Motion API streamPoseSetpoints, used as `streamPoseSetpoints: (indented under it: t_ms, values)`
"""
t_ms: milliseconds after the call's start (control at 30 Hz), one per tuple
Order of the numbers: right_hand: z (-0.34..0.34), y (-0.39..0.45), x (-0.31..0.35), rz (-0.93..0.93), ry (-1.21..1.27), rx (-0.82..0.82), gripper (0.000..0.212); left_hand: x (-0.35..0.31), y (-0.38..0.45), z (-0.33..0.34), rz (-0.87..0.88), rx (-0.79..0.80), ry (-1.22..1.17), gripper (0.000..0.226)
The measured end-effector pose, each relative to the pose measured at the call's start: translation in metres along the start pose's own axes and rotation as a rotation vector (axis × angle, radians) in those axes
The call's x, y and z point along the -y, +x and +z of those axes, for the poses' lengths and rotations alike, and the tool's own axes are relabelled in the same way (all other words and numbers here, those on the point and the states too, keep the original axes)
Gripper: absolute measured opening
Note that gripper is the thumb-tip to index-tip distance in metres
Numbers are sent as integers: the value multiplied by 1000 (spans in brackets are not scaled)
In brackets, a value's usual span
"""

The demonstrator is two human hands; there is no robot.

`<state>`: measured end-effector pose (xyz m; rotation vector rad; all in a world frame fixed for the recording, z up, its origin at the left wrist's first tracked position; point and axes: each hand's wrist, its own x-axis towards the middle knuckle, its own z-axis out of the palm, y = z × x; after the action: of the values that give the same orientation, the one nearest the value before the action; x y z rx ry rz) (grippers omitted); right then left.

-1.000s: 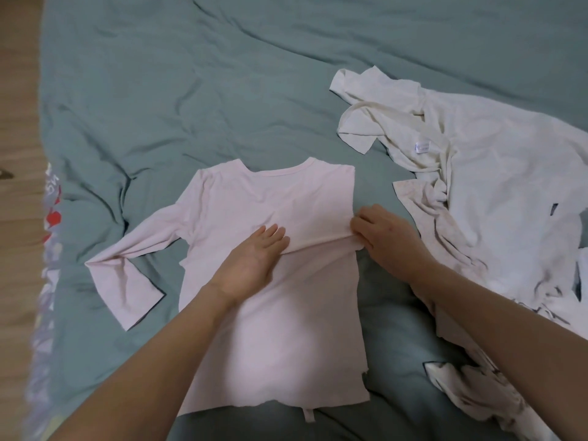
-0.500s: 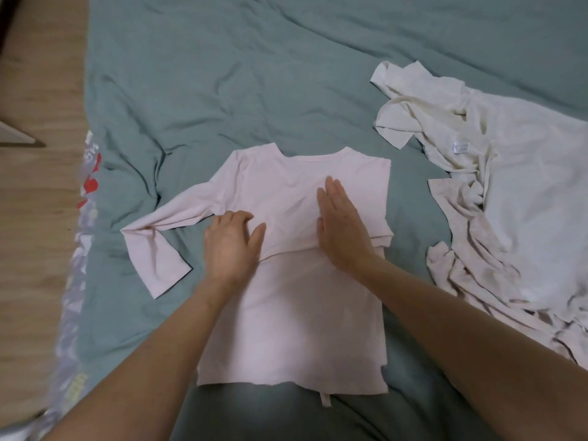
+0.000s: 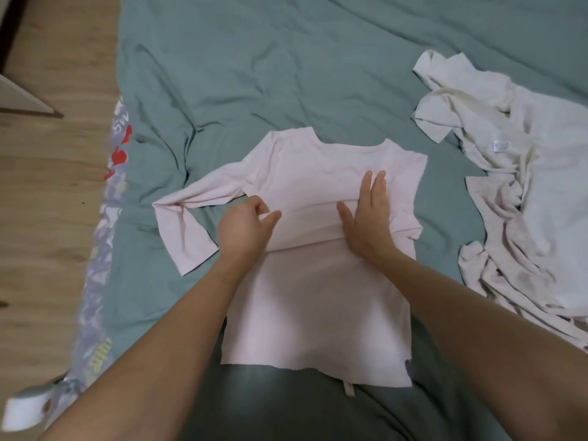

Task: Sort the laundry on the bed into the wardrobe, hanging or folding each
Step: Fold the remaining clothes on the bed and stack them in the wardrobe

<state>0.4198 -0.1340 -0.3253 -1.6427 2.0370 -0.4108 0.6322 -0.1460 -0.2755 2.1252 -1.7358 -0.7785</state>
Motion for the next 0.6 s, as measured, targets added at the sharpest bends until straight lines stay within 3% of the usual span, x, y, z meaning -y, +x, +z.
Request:
streamPoseSetpoints:
  t_ms: [67, 167, 300, 467, 533, 600]
  values:
    - [0, -3, 1, -34, -17, -37, 75, 1, -1, 4, 204, -63, 239, 14]
    - [-3, -11, 5, -78, -2, -113, 71, 0, -5, 18, 597, -228, 294, 25]
    - [-4, -20, 1, -93, -25, -117, 62, -4, -2, 39, 1000, -77, 241, 23]
    - [-15, 12, -22, -46, -230, -72, 66, -2, 16, 56, 1002, 348, 381, 53]
    - [-23, 24, -25, 7, -250, -97, 66, -5, 17, 53, 960, 407, 391, 58]
    - [-30, 24, -21, -81, -255, -97, 63, -9, 16, 50, 925, 397, 323, 56]
